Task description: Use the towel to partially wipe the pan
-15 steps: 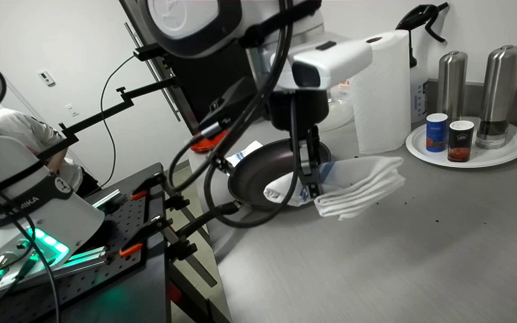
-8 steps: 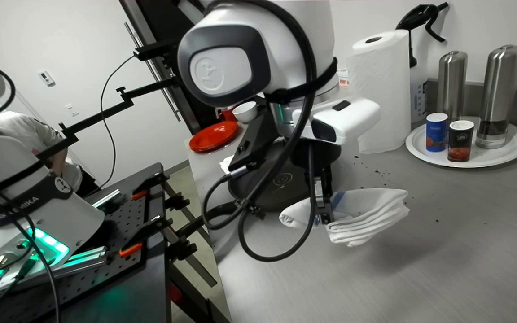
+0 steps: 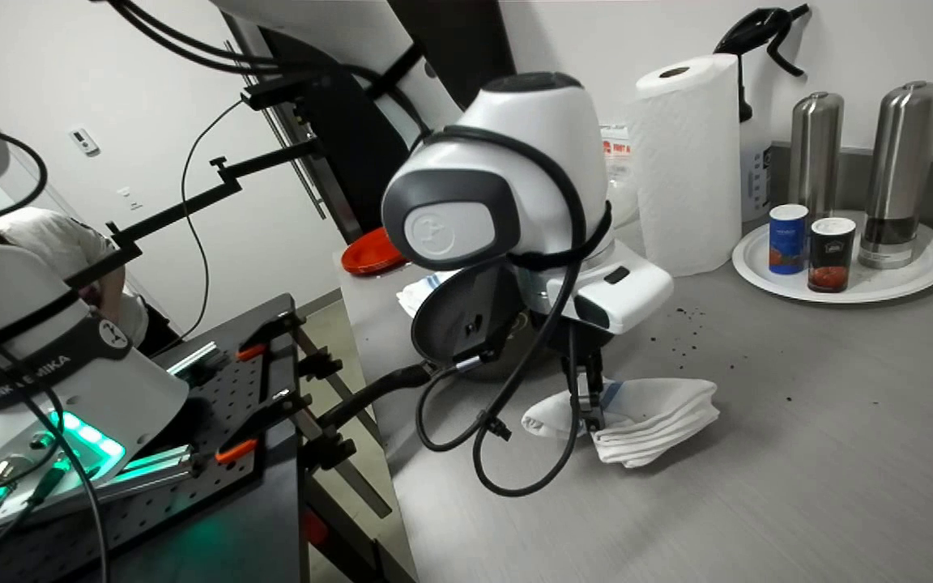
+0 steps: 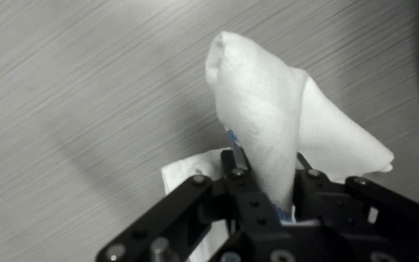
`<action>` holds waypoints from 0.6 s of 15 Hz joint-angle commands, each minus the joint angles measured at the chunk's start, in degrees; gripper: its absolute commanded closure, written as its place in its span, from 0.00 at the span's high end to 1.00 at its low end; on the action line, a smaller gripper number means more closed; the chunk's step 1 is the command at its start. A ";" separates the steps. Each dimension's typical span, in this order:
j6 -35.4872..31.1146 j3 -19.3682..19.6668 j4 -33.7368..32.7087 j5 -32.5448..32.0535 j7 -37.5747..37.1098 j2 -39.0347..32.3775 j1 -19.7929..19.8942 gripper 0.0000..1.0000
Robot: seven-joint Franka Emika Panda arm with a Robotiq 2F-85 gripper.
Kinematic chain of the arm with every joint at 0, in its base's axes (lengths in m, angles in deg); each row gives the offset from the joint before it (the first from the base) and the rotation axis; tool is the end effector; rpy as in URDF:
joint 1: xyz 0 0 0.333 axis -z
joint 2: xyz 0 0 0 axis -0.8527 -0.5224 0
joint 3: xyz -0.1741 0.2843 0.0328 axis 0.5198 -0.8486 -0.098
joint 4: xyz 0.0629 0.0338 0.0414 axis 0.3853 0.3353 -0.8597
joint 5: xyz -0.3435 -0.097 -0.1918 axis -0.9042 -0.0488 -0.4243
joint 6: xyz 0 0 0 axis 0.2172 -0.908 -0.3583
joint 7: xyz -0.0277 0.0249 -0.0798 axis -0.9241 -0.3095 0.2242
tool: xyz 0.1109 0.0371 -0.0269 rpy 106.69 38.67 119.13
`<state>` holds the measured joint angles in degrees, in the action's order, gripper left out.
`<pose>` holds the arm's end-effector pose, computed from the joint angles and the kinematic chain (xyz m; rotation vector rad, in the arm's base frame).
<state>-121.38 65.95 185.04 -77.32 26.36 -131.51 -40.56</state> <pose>0.5136 -0.2431 0.0179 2.9880 -0.8514 -0.0690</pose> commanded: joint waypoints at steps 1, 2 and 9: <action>-2.96 -0.89 -3.56 1.26 -1.44 -5.81 -0.60 0.06; -3.40 -1.06 -4.12 1.24 -1.68 -6.71 -0.59 0.06; -3.74 -2.06 -4.99 0.93 -0.44 -6.74 0.31 0.58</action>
<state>-123.34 65.01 182.41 -77.27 25.26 -135.13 -40.72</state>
